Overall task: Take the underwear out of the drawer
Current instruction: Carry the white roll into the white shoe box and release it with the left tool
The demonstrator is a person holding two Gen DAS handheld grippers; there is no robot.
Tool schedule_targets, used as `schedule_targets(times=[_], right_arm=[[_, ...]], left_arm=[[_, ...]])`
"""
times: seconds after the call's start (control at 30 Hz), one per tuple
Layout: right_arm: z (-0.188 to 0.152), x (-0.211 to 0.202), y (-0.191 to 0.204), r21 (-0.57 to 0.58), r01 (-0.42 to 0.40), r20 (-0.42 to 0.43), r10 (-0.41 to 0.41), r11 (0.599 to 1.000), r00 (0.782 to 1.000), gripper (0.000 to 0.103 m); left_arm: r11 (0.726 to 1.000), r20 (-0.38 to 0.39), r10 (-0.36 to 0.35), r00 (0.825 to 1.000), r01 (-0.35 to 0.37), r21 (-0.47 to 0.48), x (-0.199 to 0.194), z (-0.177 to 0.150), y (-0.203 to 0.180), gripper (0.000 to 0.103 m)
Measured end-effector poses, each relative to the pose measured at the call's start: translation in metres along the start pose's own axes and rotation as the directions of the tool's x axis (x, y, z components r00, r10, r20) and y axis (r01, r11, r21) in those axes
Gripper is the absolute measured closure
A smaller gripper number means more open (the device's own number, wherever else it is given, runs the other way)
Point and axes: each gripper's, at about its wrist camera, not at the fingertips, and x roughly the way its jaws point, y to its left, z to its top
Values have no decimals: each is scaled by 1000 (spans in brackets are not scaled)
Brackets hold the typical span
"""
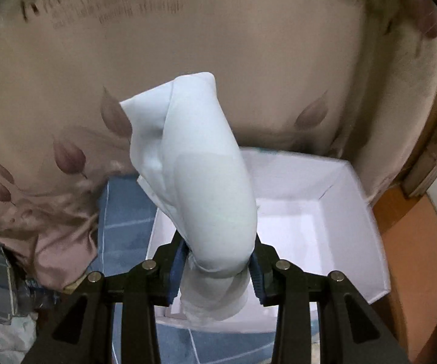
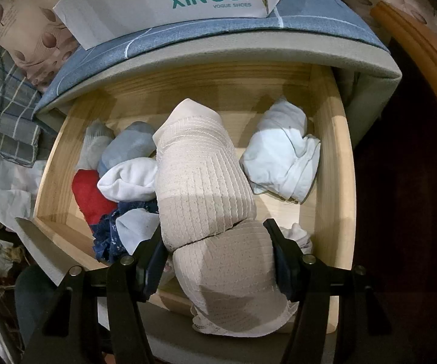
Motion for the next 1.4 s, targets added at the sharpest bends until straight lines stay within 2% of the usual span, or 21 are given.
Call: schedule_targets(times=[0.07,0.17,0.3,0.57,0.73,0.93,1.1,1.4], right_arm=[[0,0,-1,1,-4,-1,4,1000,1000,46],[0,0,-3,10,-14,-1,14,1000,1000,46],[1,1,-4,13,-21,-5,21,1000,1000,46],[2,1,-3,10,-19,-5,19,1000,1000,46],[1,1,-2,8,-16,-5,16,1000,1000,46],[1,1,-3,5,-13,-4,13,1000,1000,46],[1,1,-2,4,-9,-4,9,1000,1000,46],[1,0,-2,6,-7,-4,7,1000,1000,46]], left_arm=[[999,-43,39,998,-39,5,19,-6,1,66],[998,-84,60,995,-59,14,34,-18,-1,66],[995,-127,96,987,-92,36,42,-33,-3,66],[992,-211,123,970,-123,13,45,-59,1,66],[990,-238,129,963,-138,-24,38,-73,9,66],[989,-240,127,962,-141,-39,26,-80,7,66],[988,-234,134,963,-149,-46,27,-79,8,59],[992,-238,82,968,-102,-71,26,-76,11,54]])
